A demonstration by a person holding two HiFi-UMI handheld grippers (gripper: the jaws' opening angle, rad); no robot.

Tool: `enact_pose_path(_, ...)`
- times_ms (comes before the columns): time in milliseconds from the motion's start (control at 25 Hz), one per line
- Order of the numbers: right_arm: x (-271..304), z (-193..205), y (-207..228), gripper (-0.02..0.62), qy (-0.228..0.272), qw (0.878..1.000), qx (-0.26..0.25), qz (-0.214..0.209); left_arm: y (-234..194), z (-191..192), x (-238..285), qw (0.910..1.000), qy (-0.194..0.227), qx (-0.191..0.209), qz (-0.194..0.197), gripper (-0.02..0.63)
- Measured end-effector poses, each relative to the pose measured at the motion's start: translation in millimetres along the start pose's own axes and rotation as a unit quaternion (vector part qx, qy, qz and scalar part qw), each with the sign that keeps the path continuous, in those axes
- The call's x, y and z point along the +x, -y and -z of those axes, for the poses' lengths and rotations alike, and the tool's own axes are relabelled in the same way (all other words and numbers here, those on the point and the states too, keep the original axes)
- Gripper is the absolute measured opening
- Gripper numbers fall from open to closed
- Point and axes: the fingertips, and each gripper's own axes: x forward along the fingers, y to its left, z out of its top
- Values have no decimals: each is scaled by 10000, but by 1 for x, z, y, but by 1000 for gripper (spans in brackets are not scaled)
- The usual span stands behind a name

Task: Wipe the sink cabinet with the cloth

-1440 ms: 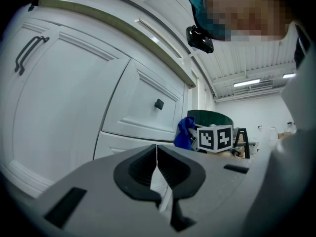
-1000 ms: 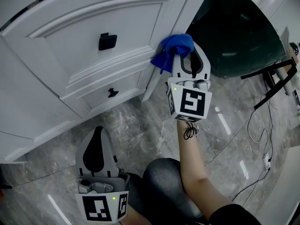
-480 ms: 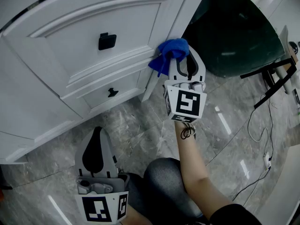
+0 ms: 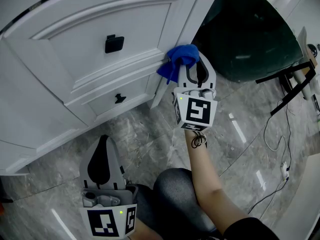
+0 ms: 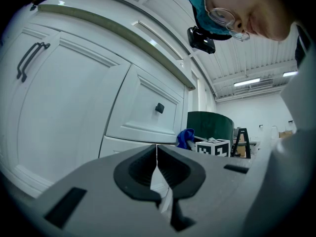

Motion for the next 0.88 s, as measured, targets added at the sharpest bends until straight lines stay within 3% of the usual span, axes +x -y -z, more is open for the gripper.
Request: enact_pose_path(880,-12,47,-19,114,-523,9981,-183,-257,4,-7,-6,10000,45,28,-4,0)
